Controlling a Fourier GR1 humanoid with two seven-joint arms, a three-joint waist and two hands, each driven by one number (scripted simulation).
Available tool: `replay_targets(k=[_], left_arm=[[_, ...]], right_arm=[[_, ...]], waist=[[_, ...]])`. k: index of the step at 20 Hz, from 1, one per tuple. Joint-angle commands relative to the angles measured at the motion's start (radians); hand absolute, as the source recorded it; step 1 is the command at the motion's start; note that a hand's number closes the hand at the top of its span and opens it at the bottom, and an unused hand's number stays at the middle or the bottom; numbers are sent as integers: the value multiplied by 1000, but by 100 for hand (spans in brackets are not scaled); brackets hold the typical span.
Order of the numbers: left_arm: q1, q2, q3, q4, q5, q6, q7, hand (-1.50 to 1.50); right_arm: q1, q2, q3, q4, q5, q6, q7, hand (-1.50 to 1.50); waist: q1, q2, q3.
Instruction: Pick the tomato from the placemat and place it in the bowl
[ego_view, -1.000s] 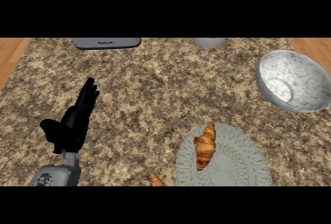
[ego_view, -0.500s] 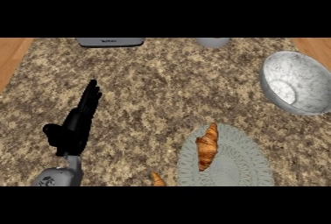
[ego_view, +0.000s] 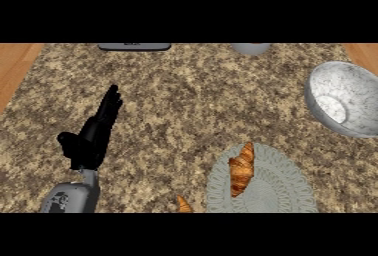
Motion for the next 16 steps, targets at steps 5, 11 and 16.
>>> replay_targets(k=[5,11,16], left_arm=[[6,-33,-46,16,-30,0,-25,0],[-52,1,16,68,10,-37,-42,0],[-38,-37,-38,56,-50,8,-22,0]], right_arm=[[-256,60,186,84,319,-206,29,150],[-508,192,326,416,492,-190,-76,150],[-714,302,410,659,656,-261,-83,150]], waist=[[40,9,1],[32,9,1],[46,12,2]])
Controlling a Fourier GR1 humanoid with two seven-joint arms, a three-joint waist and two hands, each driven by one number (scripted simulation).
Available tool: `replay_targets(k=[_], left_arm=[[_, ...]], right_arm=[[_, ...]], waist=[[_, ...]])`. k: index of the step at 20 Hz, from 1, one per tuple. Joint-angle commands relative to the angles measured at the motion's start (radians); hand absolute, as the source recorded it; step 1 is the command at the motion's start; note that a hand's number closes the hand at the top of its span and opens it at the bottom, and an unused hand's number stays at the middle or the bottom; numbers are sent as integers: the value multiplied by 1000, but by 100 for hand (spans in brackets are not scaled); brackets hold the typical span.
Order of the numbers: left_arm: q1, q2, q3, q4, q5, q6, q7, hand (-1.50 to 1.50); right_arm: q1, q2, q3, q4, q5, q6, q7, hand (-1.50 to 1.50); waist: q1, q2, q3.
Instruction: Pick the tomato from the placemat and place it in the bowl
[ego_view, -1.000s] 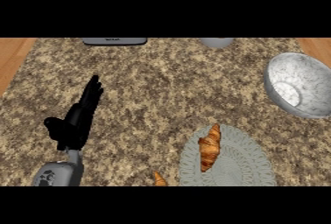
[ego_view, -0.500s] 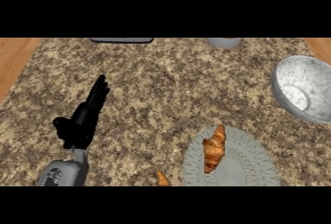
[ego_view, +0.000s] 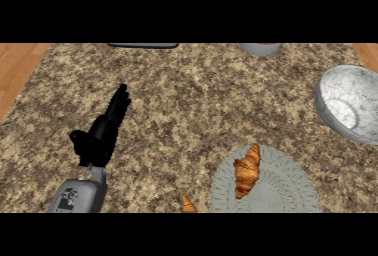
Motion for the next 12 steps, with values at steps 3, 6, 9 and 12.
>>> replay_targets(k=[3,6,9,12], left_arm=[[-13,-26,-9,28,-14,16,-19,0],[10,39,40,-24,36,-43,-6,0],[14,-25,-24,-16,-18,10,-8,0],[-1,10,1,-64,15,-23,57,0]], right_arm=[[-224,166,101,297,211,-108,-69,150],[-265,139,77,523,254,-84,-232,150],[-319,181,118,624,268,9,-190,150],[-349,178,167,703,326,77,-230,-150]], waist=[[-3,1,0],[1,3,1],[12,7,2],[14,5,2]])
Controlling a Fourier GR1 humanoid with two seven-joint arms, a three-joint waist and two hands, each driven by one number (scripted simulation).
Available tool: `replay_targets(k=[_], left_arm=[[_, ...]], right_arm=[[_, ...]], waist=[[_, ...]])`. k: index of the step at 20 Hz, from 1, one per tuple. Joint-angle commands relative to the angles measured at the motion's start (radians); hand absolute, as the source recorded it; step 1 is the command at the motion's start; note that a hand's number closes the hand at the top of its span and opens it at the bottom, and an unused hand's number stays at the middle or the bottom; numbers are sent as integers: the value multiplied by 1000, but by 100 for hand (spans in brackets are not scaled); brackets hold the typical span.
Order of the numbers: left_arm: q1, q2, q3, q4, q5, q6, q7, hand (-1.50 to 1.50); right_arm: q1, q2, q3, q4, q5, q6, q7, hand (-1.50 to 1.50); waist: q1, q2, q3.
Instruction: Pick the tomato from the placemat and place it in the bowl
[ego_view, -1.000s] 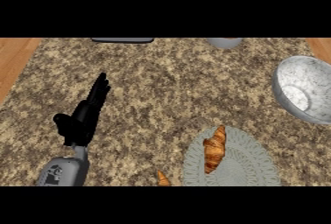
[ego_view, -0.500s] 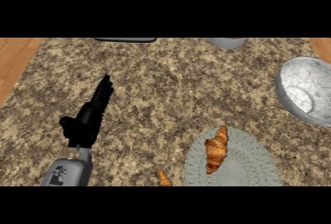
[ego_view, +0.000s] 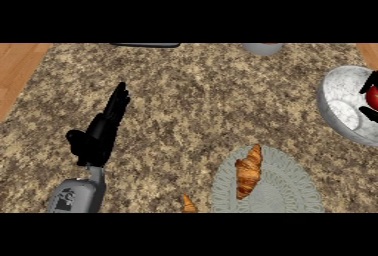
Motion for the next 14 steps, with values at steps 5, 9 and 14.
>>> replay_targets(k=[5,9,14], left_arm=[[29,-14,-18,-16,-2,-2,-2,0],[5,-24,-11,22,-22,24,-21,0],[1,-34,-16,16,-20,26,-10,0]], right_arm=[[-86,66,34,206,22,158,-178,-150],[-117,42,-29,217,-77,265,-228,-150],[-164,38,-100,263,-173,317,-183,-150]], waist=[[8,4,2],[-17,1,2],[-19,1,1]])
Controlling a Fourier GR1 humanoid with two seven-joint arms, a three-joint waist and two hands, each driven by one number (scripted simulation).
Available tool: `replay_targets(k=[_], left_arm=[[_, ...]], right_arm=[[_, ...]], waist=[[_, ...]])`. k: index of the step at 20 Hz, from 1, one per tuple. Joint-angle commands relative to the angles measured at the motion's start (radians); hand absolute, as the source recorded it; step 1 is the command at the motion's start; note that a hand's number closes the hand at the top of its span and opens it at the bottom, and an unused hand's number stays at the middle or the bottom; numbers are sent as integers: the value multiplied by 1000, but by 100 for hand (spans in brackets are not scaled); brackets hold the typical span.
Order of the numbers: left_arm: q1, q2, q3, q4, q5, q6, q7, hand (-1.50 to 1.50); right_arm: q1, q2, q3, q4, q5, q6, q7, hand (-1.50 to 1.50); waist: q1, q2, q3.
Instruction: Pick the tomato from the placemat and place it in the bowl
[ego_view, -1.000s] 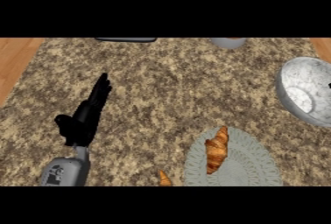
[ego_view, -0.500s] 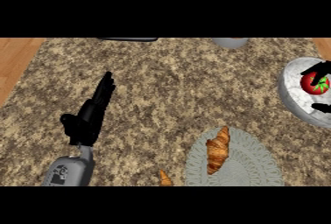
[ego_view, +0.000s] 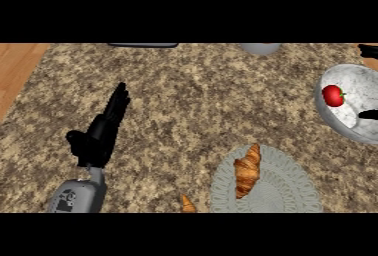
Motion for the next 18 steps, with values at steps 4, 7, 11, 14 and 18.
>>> replay_targets(k=[4,7,11,14,18], left_arm=[[41,17,7,12,8,-23,-44,0],[2,0,5,9,-8,6,-16,0],[7,19,15,-24,19,-22,11,0],[31,-2,-2,-9,12,-15,-17,0],[22,0,0,-8,4,-8,-18,0]], right_arm=[[-38,-82,-64,104,-103,317,-50,-150],[-28,-102,-77,115,-141,387,-35,-150],[-45,-127,-92,126,-187,469,39,-150],[-12,-148,-86,107,-203,523,33,-150],[13,-153,-82,81,-233,570,57,-150]], waist=[[0,2,-1],[-8,3,1],[11,4,3],[-1,6,4],[-7,8,6]])
